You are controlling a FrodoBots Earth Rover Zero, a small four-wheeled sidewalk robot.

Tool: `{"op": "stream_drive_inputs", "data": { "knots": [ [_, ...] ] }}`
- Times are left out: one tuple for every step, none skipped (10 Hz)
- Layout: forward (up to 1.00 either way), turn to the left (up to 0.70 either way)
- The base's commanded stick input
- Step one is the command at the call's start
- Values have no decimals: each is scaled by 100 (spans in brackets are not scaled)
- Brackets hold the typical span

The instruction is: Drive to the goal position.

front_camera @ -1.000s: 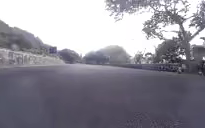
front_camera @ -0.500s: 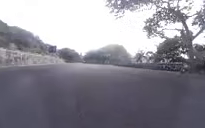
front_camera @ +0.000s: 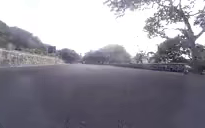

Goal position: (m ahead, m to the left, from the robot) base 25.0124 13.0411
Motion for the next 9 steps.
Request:
{"op": "stream_drive_inputs", "data": {
  "knots": [
    [70,0],
    [70,0],
    [70,0],
    [70,0],
    [70,0],
    [70,0],
    [70,0],
    [70,0],
    [70,0]
  ]
}}
